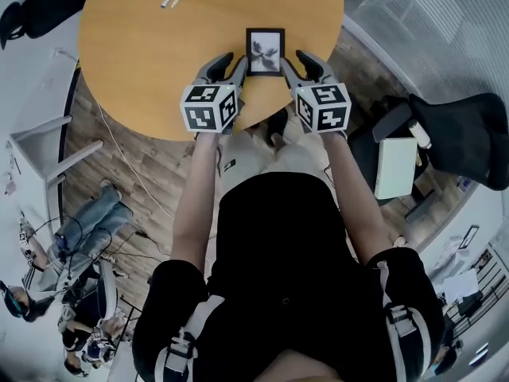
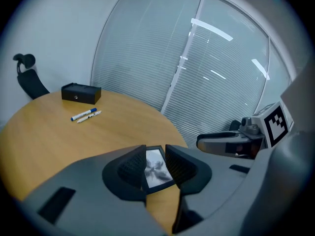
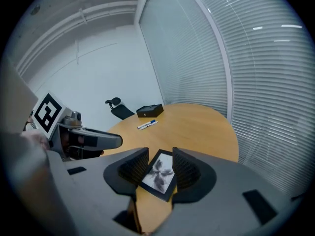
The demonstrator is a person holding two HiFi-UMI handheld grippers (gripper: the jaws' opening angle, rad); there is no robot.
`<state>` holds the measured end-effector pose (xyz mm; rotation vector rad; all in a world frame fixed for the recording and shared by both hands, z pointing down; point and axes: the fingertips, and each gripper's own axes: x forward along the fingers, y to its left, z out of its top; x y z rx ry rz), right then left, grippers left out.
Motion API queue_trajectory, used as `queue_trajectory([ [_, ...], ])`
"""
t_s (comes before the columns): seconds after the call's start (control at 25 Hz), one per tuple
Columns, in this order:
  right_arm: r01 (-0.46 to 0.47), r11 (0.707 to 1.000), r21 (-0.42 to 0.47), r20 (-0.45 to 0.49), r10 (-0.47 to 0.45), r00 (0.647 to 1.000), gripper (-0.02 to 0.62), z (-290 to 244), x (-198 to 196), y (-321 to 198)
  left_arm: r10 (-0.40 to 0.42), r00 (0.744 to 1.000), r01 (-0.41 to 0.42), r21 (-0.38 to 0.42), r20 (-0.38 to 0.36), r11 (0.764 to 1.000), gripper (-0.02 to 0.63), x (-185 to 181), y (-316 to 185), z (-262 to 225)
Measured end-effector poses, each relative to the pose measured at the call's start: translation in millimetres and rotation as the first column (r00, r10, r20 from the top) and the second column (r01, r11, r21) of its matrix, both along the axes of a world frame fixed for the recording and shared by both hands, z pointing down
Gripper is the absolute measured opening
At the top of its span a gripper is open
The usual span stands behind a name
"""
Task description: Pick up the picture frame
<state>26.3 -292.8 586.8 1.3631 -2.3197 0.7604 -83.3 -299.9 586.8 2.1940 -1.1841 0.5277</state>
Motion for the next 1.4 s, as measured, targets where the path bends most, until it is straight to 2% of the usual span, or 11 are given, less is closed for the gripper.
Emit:
queue_trajectory([
  [0.12,-0.017,0.999,-0.038,-0.013,0.017,1.000,0.155,23.0,1.0,8.4,0.007,1.000,-0.007,-0.048,-0.005,0.999,0.117,2.2,8.3,24.3],
  [0.36,-0.036,0.991,-0.126,-0.035,0.032,0.999,0.155,71.5,-14.9,-12.4,0.015,1.000,-0.015,-0.147,0.003,0.989,0.117,-9.1,-14.6,79.9],
  [0.72,-0.071,0.974,-0.214,-0.061,0.059,0.996,0.155,126.9,-20.1,-21.8,0.067,0.997,-0.060,-0.241,0.023,0.969,0.117,-4.1,-27.9,137.8],
  [1.2,-0.128,0.957,-0.258,-0.101,0.105,0.989,0.155,160.6,-17.3,-22.9,0.116,0.993,-0.104,-0.281,0.027,0.954,0.117,8.3,-29.2,167.2],
  [1.4,-0.140,0.955,-0.261,-0.104,0.116,0.988,0.124,162.0,-14.1,-17.1,0.099,0.994,-0.085,-0.272,0.040,0.959,0.117,11.1,-25.6,167.1],
])
